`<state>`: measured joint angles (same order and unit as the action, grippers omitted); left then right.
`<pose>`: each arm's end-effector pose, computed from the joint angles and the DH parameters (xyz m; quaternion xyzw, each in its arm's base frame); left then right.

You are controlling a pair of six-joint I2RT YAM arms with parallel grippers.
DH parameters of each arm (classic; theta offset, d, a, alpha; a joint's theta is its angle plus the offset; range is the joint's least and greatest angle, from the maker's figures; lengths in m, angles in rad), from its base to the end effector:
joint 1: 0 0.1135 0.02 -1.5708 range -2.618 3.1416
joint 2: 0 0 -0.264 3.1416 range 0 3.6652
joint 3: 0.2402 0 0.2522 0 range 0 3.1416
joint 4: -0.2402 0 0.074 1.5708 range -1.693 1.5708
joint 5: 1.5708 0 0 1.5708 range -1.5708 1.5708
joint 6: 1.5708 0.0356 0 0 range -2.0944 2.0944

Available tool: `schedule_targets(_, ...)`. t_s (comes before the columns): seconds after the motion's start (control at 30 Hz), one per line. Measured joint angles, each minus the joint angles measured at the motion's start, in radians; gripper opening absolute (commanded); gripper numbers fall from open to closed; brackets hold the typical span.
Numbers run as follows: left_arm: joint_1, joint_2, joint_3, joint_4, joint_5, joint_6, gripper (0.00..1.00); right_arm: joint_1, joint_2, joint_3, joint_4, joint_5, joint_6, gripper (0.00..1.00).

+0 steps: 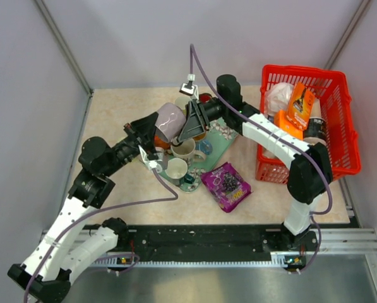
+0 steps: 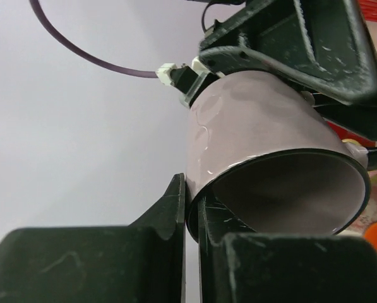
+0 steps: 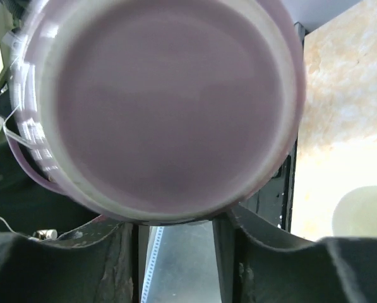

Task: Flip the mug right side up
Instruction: Turn over the cup at the corner of the board, then place the cup at the corner of the board.

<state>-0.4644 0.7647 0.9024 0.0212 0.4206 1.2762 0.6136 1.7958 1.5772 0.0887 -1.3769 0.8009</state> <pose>0.1446 -0.0887 0.4062 0.5875 0.2875 0.1694 0.7372 0.3161 0.2653 0.3658 -0.3630 0.6170 0.6940 0.0770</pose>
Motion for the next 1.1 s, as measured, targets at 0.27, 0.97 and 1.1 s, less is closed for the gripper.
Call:
schedule_targets(0.27,-0.009,0.011,0.171,-0.478,-0.096,-0.145,0.0,-0.048,-0.002,-0.02,-0.026,-0.018,-0.022,0.72)
schedule_targets(0.97,0.057,0.192,-0.051,-1.136,-0.428,-0.884,0.0,-0.139,-0.186,-0.063,-0.522,0.763,-0.805,0.86)
schedule_targets(1.1,0.058,0.232,-0.098,-1.083,-0.441,-0.898,0.0,-0.139,-0.192,-0.084,-0.54,0.789,-0.833,0.84)
